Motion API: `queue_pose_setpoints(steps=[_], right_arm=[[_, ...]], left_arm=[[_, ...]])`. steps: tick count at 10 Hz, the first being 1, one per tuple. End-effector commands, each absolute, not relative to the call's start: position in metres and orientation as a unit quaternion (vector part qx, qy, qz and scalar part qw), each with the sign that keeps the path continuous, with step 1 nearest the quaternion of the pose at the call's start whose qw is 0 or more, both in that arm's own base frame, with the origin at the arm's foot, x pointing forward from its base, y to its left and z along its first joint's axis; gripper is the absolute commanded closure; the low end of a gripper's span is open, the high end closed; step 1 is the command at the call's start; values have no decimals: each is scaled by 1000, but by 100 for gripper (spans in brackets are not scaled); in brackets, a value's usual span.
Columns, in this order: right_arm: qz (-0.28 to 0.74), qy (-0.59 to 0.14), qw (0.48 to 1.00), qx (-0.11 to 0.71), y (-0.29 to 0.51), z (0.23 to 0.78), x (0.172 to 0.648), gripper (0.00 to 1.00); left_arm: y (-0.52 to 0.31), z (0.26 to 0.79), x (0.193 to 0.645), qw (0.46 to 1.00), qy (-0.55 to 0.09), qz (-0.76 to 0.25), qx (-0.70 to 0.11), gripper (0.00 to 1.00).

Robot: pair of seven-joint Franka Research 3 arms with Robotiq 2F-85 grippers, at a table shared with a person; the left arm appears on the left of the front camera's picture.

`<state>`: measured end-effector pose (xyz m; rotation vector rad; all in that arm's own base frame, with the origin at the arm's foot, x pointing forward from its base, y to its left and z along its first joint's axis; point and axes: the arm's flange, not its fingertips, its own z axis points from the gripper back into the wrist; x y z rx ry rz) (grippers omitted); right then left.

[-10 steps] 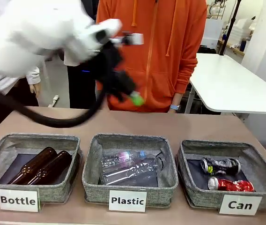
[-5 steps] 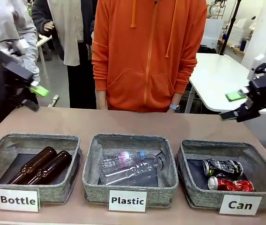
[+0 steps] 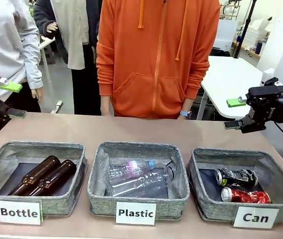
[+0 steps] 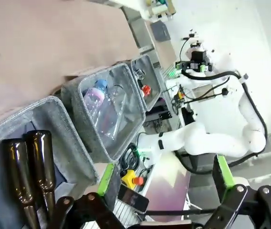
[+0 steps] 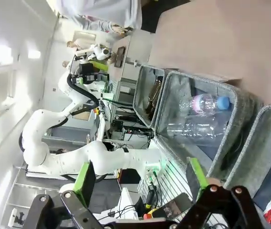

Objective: Sort the can waste into the basket.
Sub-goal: Pick up the can waste from the table and place it in the right Fabric basket.

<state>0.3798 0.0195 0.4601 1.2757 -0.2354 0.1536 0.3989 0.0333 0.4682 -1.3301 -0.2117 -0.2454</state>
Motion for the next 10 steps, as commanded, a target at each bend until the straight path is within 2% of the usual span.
queue_pose_setpoints(steps=[1,10], right_arm=[[82,-106,792,596,22,463,379,0],[82,-106,792,596,22,463,379,0]], left_arm=[[21,483,401,795,-81,-139,-584,0],[21,483,401,795,-81,-139,-584,0]])
